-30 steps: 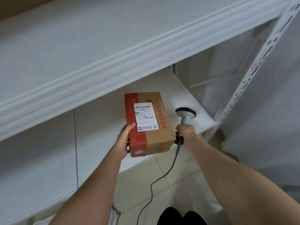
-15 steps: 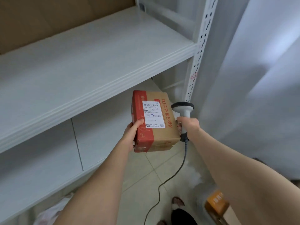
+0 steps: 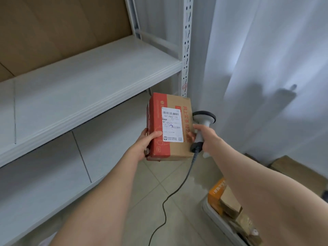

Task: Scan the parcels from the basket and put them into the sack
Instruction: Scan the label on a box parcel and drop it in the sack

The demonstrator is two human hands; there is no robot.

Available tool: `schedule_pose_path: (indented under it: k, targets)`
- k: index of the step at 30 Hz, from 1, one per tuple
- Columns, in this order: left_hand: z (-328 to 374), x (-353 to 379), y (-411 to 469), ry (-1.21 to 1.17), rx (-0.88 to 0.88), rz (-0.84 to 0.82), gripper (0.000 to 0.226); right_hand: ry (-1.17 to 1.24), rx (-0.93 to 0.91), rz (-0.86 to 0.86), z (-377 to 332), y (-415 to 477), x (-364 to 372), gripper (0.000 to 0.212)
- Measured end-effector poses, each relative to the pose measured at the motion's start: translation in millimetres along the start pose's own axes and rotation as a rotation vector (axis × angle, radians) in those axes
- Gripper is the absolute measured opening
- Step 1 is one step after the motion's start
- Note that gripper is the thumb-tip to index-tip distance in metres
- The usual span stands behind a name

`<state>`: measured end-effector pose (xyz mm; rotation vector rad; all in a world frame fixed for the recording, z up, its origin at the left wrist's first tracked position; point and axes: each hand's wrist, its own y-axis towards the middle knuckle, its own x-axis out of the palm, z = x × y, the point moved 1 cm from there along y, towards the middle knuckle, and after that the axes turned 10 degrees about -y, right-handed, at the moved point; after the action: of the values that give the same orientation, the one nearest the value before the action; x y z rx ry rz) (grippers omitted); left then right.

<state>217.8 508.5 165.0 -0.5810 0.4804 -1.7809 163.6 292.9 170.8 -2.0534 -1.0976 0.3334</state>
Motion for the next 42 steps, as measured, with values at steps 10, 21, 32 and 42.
schedule_pose_path:
  k: [10, 21, 32, 42]
  targets:
    - [5.9, 42.4, -44.5, 0.001, 0.106, 0.029, 0.046, -0.022, -0.124, 0.024, -21.5, -61.1, -36.3, 0.032]
    - [15.5, 41.1, -57.2, -0.039, 0.259, 0.187, 0.067, -0.415, -0.26, -0.277, -29.3, -115.9, -59.3, 0.01]
    - [23.8, 29.0, -57.9, -0.036, 0.298, 0.238, 0.07, -0.514, -0.29, -0.282, -28.6, -127.3, -46.1, 0.01]
    - [22.1, 21.7, -54.2, -0.026, 0.284, 0.239, 0.068, -0.54, -0.324, -0.271, -31.1, -137.3, -42.4, 0.008]
